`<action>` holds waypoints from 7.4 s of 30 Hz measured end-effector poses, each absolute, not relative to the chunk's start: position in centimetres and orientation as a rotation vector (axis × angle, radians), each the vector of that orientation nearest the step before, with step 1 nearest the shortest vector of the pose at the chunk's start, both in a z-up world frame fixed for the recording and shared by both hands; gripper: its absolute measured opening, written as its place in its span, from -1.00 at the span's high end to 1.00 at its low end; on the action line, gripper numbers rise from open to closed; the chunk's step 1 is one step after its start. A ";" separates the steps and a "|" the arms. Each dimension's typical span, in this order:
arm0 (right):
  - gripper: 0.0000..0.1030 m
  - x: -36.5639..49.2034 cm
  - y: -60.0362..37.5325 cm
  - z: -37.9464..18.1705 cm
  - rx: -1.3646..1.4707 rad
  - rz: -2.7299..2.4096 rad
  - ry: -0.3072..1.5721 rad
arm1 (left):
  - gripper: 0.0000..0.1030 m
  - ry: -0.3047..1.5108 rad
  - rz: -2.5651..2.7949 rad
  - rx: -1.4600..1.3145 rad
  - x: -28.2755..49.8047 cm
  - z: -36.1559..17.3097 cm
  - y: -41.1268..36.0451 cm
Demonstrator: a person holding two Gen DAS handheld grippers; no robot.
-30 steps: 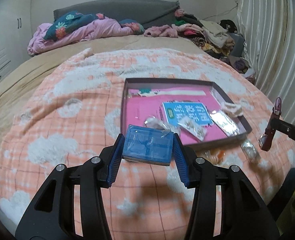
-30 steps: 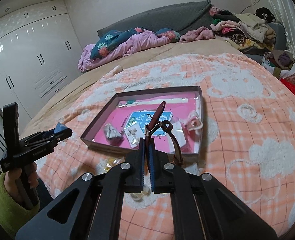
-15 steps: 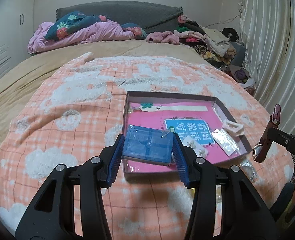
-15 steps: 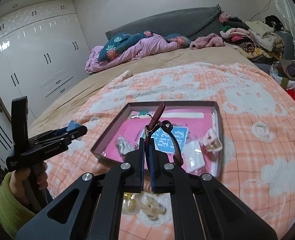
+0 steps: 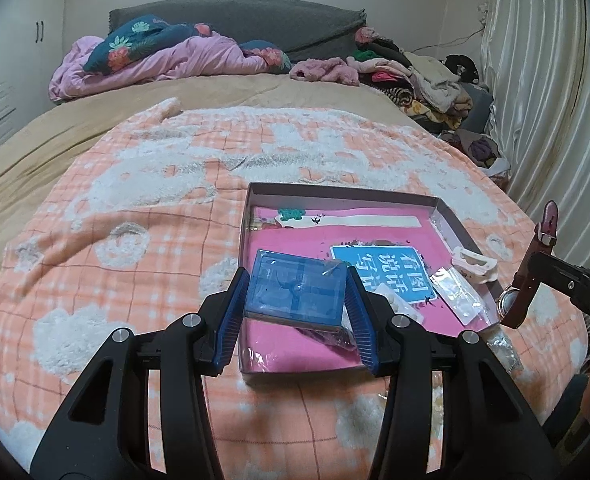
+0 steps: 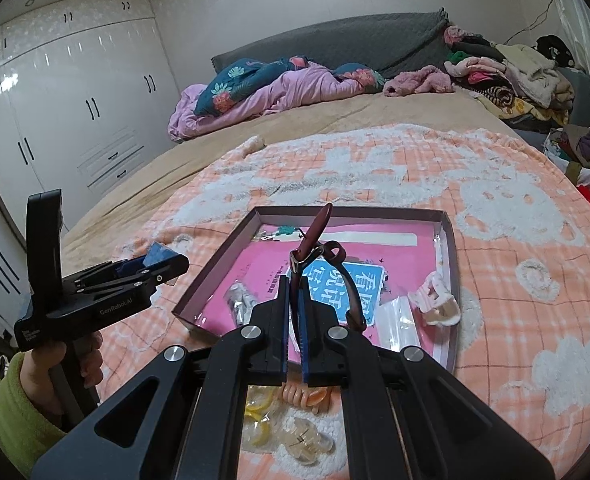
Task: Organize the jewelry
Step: 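Carry the watch strap and blue case over the box and lower them, then open both tools to drop the blue case and watch strap into the box, then withdraw both tools from the box toward the remaining items, then grasp the clear claw clip with the right tool while the left tool grasps the yellow bangle bag, then carry the claw clip and bangle bag over the box and lower them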
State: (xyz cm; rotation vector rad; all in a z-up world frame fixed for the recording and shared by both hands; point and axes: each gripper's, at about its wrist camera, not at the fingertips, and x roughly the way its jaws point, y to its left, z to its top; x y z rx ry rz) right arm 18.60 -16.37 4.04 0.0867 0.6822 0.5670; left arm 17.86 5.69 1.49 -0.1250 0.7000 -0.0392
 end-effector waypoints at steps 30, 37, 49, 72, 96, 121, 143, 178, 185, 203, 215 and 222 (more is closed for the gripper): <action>0.81 23.4 -15.5 -2.6 0.083 0.467 0.838 | 0.23 0.783 -0.067 -0.115 21.8 -2.9 4.9; 0.52 22.5 -16.1 -1.9 0.096 0.469 0.810 | 0.23 0.778 -0.067 -0.119 21.7 -2.8 5.0; -0.28 20.1 -18.2 0.1 0.134 0.431 0.761 | 0.19 0.740 -0.054 -0.138 20.7 -1.6 5.3; -0.85 16.6 -20.7 4.9 0.149 0.402 0.623 | -0.82 0.627 0.022 -0.191 16.1 3.6 7.0; -0.85 11.9 -22.0 7.5 0.103 0.452 0.552 | -0.82 0.601 0.034 -0.118 11.0 5.8 5.7; -0.85 10.9 -21.2 2.0 -0.025 0.499 0.695 | -0.82 0.763 -0.011 -0.075 8.7 0.7 3.8; -0.69 12.9 -18.7 -4.8 -0.125 0.577 0.876 | -0.82 0.891 -0.068 -0.018 9.3 -4.3 0.9; 0.26 16.3 -22.7 -4.4 0.056 0.613 0.852 | 0.28 0.988 -0.206 -0.023 14.5 -7.8 -5.5; 0.26 16.0 -22.9 -3.0 0.074 0.617 0.813 | 0.44 0.933 -0.201 -0.015 13.3 -5.6 -4.7; 0.26 15.7 -20.9 4.2 0.032 0.630 0.612 | 0.44 0.734 -0.075 -0.097 14.6 2.8 1.1; 0.26 17.6 -20.2 6.7 0.060 0.611 0.539 | 0.44 0.704 -0.076 -0.091 17.7 4.0 0.7; 0.26 19.0 -20.2 5.0 0.046 0.575 0.574 | 0.44 0.731 -0.101 -0.070 20.0 2.7 -1.1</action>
